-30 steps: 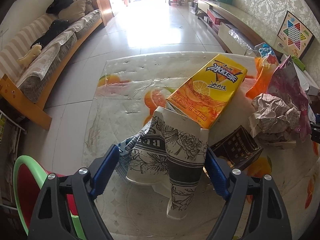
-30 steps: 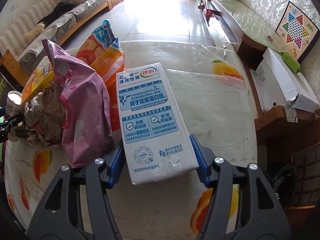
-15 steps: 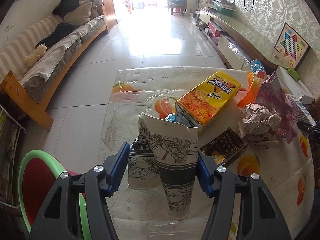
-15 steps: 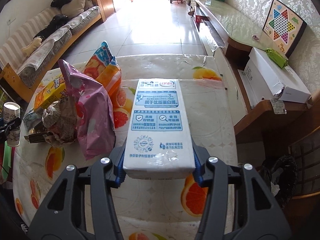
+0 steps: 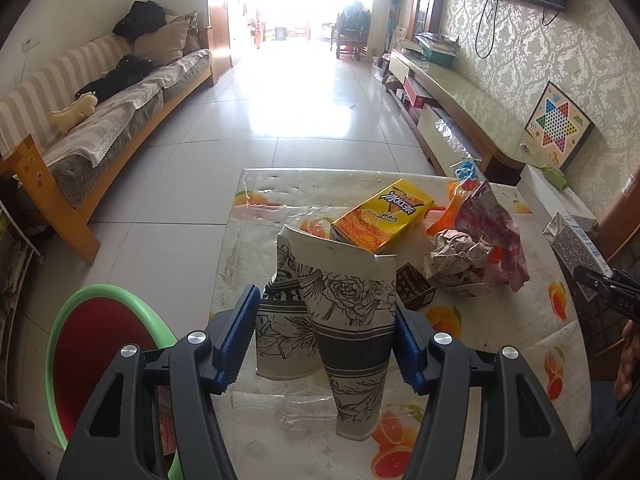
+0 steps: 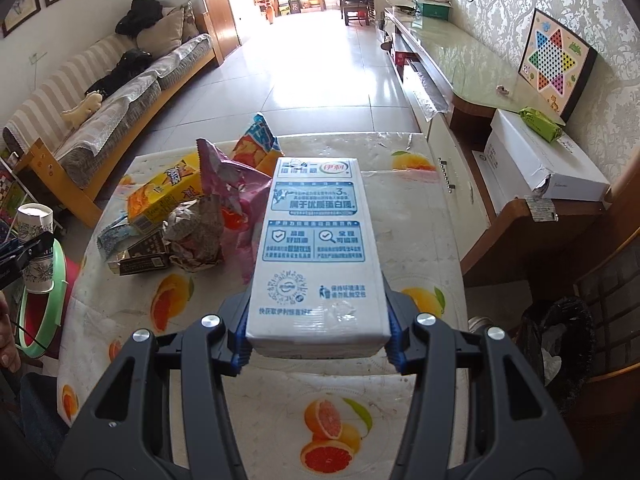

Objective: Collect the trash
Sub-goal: 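Lift the paper cup and milk box and carry them over the red bin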

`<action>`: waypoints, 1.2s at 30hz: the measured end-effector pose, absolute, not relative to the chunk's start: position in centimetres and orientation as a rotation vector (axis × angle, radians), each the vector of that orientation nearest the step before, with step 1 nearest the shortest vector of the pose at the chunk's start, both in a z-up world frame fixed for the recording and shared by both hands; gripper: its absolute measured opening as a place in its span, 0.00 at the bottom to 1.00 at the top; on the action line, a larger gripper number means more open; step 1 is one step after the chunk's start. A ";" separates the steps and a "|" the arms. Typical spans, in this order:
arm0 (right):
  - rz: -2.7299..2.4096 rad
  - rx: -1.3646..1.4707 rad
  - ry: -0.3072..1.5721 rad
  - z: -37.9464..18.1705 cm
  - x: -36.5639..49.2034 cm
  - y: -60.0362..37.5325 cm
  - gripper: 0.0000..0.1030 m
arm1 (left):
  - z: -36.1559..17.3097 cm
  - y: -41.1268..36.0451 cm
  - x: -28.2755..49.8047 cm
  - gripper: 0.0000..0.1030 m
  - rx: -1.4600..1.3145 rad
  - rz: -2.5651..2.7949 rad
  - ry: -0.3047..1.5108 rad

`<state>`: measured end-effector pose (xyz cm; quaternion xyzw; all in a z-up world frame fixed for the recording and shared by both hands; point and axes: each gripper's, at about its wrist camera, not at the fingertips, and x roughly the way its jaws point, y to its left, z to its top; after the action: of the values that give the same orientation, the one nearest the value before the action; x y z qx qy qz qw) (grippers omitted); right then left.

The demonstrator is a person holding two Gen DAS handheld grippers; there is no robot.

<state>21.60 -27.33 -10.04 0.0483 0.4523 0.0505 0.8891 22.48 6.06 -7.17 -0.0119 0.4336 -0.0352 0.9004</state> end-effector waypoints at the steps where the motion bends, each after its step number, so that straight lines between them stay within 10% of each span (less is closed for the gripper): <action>1: 0.109 0.098 0.932 -9.6 21.2 -27.1 0.49 | -6.7 6.1 22.1 0.57 -0.039 -0.080 0.888; 36: 0.469 -0.073 0.782 -0.3 12.0 -4.9 0.49 | 1.7 19.9 9.6 0.58 -0.143 0.077 0.747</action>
<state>12.04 -4.90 -0.29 -0.0353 0.3775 0.2264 0.8972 9.60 19.94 1.70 -0.0698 0.3644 0.0374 0.9279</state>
